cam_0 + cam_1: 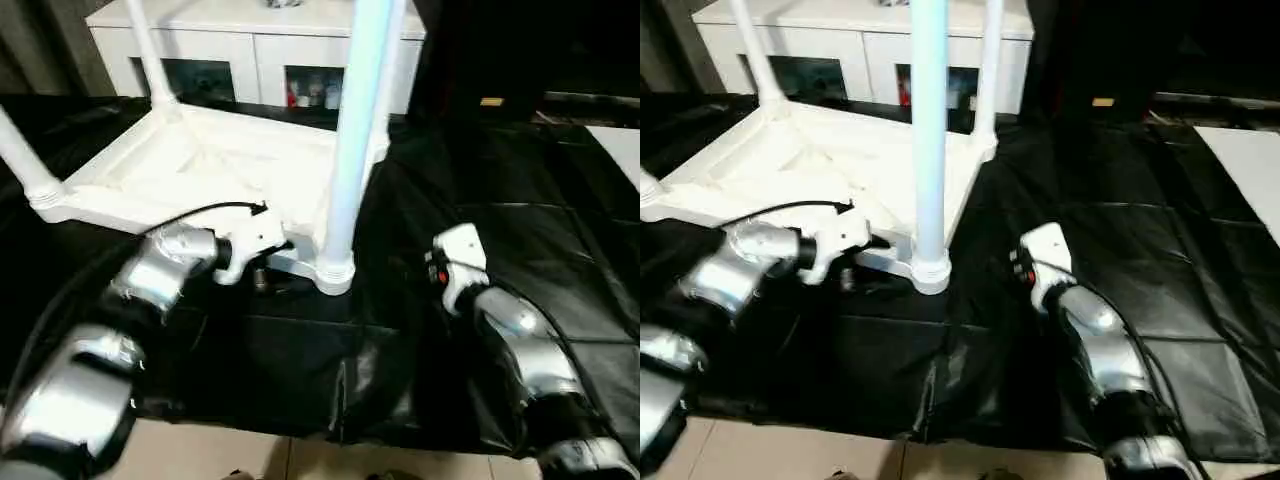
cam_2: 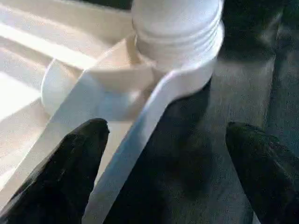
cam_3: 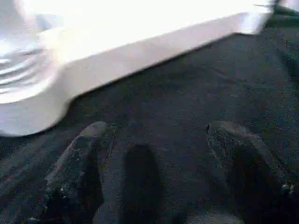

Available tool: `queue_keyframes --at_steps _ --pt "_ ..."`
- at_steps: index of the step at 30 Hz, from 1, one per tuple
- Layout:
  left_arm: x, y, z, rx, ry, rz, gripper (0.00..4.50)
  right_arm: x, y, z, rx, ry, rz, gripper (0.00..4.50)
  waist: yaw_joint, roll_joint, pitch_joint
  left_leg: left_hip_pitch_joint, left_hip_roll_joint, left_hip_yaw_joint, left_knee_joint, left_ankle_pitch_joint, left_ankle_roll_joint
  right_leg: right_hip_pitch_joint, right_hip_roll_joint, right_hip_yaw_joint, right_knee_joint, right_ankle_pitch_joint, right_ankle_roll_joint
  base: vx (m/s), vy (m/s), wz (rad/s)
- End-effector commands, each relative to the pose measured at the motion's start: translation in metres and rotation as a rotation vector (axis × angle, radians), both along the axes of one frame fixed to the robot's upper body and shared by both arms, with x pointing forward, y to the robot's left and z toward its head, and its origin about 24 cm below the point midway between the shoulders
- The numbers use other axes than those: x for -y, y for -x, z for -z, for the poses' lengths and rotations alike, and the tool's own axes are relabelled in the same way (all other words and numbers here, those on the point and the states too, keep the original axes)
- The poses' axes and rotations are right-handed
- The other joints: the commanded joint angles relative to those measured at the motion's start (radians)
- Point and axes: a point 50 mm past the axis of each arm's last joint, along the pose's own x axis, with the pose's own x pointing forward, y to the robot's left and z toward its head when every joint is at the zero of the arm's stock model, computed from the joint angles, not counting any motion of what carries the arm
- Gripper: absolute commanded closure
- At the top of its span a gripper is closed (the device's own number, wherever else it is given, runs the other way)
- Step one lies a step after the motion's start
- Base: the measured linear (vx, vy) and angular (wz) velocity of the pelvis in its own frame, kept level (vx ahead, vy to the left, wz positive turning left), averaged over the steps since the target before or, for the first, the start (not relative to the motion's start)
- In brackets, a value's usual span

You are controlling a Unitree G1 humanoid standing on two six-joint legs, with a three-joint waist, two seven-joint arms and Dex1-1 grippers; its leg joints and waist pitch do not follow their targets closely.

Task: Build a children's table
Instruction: Rotate table base

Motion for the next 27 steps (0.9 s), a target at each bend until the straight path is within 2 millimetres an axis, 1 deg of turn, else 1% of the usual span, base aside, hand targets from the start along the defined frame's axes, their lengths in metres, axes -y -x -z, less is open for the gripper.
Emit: queue_keyframes --at_steps 1,2,3,5,6,7,8,9,11,12,14,15,16,17,18,19,20,21,22,23,26,27 --pt "0.003 -0.008 -0.005 0.06 -0.058 -0.013 0.02 -0.005 0.005 -0.007 0.002 0.016 -0.099 0.87 -0.001 0.01 -0.072 0.012 0.022 -0.006 -0.075 -0.199 0.029 0.066 -0.042 0.024 -0.058 -0.027 -0.275 0.0 0.0 0.0" --pt "0.004 -0.011 -0.007 0.077 -0.075 -0.024 0.02 -0.007 0.009 -0.009 -0.002 0.029 -0.15 0.87 0.0 0.011 -0.071 0.013 0.022 -0.006 -0.075 -0.201 0.03 0.066 -0.042 0.024 -0.06 -0.031 -0.273 0.0 0.0 0.0" --pt "0.004 -0.012 -0.007 0.085 -0.083 -0.028 0.02 -0.008 0.011 -0.01 -0.003 0.037 -0.178 0.87 0.003 0.01 -0.072 0.012 0.023 -0.008 -0.074 -0.198 0.033 0.07 -0.044 0.025 -0.06 -0.025 -0.267 0.0 0.0 0.0" --pt "0.004 -0.014 -0.008 0.086 -0.092 -0.034 0.02 -0.011 0.017 -0.013 -0.015 0.052 -0.245 0.87 0.003 0.009 -0.072 0.012 0.023 -0.008 -0.075 -0.195 0.034 0.069 -0.044 0.024 -0.06 -0.028 -0.27 0.0 0.0 0.0" --pt "0.005 -0.014 -0.008 0.084 -0.095 -0.033 0.3 -0.011 0.018 -0.014 -0.018 0.058 -0.264 0.87 0.003 0.007 -0.073 0.011 0.023 -0.009 -0.074 -0.189 0.035 0.071 -0.045 0.025 -0.059 -0.024 -0.274 0.0 0.0 0.0" --pt "0.005 -0.014 -0.008 0.072 -0.102 -0.021 0.37 -0.012 0.02 -0.015 -0.022 0.062 -0.283 0.87 0.002 0.007 -0.071 0.009 0.022 -0.008 -0.074 -0.19 0.036 0.07 -0.045 0.025 -0.061 -0.027 -0.277 0.0 0.0 0.0" --pt "0.006 -0.013 -0.007 0.044 -0.118 0.008 0.4 -0.013 0.024 -0.017 -0.03 0.067 -0.318 0.87 0.002 0.007 -0.071 0.01 0.021 -0.008 -0.073 -0.191 0.037 0.07 -0.045 0.025 -0.062 -0.032 -0.278 0.0 0.0 0.0" --pt "0.007 -0.013 -0.007 0.036 -0.131 0.024 0.4 -0.014 0.025 -0.018 -0.03 0.075 -0.332 0.87 0.004 0.007 -0.071 0.012 0.023 -0.008 -0.074 -0.194 0.039 0.07 -0.045 0.026 -0.063 -0.041 -0.275 0.0 0.0 0.0" --pt "0.008 -0.014 -0.007 0.033 -0.14 0.028 0.64 -0.014 0.025 -0.02 -0.028 0.086 -0.344 0.87 0.002 0.006 -0.072 0.009 0.023 -0.009 -0.073 -0.193 0.038 0.07 -0.046 0.026 -0.063 -0.035 -0.279 0.0 0.0 0.0" --pt "0.011 -0.015 -0.008 0.042 -0.148 0.029 0.76 -0.015 0.026 -0.021 -0.028 0.09 -0.348 0.87 0.002 0.007 -0.072 0.01 0.023 -0.009 -0.073 -0.196 0.039 0.069 -0.046 0.025 -0.064 -0.04 -0.282 0.0 0.0 0.0" --pt "0.012 -0.016 -0.008 0.045 -0.149 0.029 0.84 -0.015 0.026 -0.022 -0.028 0.092 -0.351 0.87 0.003 0.008 -0.072 0.012 0.024 -0.009 -0.073 -0.197 0.038 0.068 -0.047 0.025 -0.064 -0.041 -0.286 0.0 0.0 0.0" --pt "0.012 -0.016 -0.007 0.044 -0.164 0.036 1.08 -0.015 0.026 -0.022 -0.029 0.094 -0.356 0.87 0.004 0.009 -0.072 0.011 0.024 -0.01 -0.074 -0.198 0.036 0.068 -0.046 0.025 -0.064 -0.04 -0.285 0.0 0.0 0.0" --pt "0.013 -0.016 -0.006 0.036 -0.176 0.04 1.08 -0.017 0.027 -0.023 -0.029 0.101 -0.366 0.87 0.004 0.013 -0.073 0.012 0.024 -0.01 -0.073 -0.198 0.034 0.068 -0.047 0.025 -0.063 -0.034 -0.286 0.0 0.0 0.0" --pt "0.013 -0.016 -0.005 0.03 -0.185 0.044 1.18 -0.017 0.027 -0.023 -0.03 0.106 -0.373 0.87 0.003 0.011 -0.073 0.012 0.024 -0.011 -0.074 -0.198 0.033 0.069 -0.047 0.025 -0.062 -0.024 -0.289 0.0 0.0 0.0" --pt "0.012 -0.016 -0.005 0.025 -0.194 0.046 1.22 -0.018 0.028 -0.023 -0.032 0.109 -0.378 0.87 0.004 0.016 -0.072 0.012 0.024 -0.011 -0.074 -0.199 0.032 0.069 -0.046 0.025 -0.062 -0.021 -0.29 0.0 0.0 0.0" --pt "0.012 -0.016 -0.005 0.021 -0.194 0.046 1.25 -0.018 0.029 -0.023 -0.033 0.111 -0.381 0.87 0.003 0.012 -0.072 0.012 0.024 -0.01 -0.074 -0.201 0.033 0.07 -0.046 0.025 -0.062 -0.017 -0.291 0.0 0.0 0.0" --pt "0.011 -0.016 -0.005 0.007 -0.194 0.044 1.35 -0.019 0.03 -0.023 -0.036 0.116 -0.388 0.87 0.003 0.016 -0.073 0.012 0.024 -0.011 -0.073 -0.199 0.033 0.07 -0.046 0.025 -0.061 -0.012 -0.293 0.0 0.0 0.0" --pt "0.01 -0.016 -0.005 -0.004 -0.203 0.047 1.46 -0.019 0.031 -0.023 -0.038 0.119 -0.392 0.87 0.004 0.013 -0.072 0.012 0.023 -0.01 -0.073 -0.196 0.034 0.071 -0.046 0.025 -0.062 -0.007 -0.293 0.0 0.0 0.0" --pt "0.01 -0.015 -0.004 -0.012 -0.209 0.05 1.55 -0.019 0.032 -0.023 -0.04 0.121 -0.394 0.87 0.004 0.014 -0.073 0.012 0.023 -0.011 -0.073 -0.194 0.034 0.071 -0.047 0.025 -0.061 -0.005 -0.294 0.0 0.0 0.0" --pt "0.009 -0.015 -0.004 -0.033 -0.211 0.058 1.59 -0.019 0.032 -0.023 -0.041 0.126 -0.396 0.87 0.004 0.012 -0.071 0.011 0.023 -0.01 -0.073 -0.195 0.035 0.072 -0.047 0.025 -0.062 -0.014 -0.295 0.0 0.0 0.0" --pt "0.009 -0.011 -0.002 -0.117 -0.206 0.088 1.79 -0.018 0.034 -0.022 -0.045 0.138 -0.405 0.87 0.005 0.014 -0.071 0.012 0.024 -0.01 -0.074 -0.192 0.032 0.071 -0.049 0.026 -0.063 -0.023 -0.3 0.0 0.0 0.0" --pt "0.009 -0.01 -0.002 -0.146 -0.213 0.103 1.91 -0.018 0.035 -0.022 -0.046 0.144 -0.41 0.87 0.004 0.01 -0.071 0.011 0.024 -0.009 -0.073 -0.188 0.035 0.072 -0.048 0.026 -0.063 -0.012 -0.303 0.0 0.0 0.0"
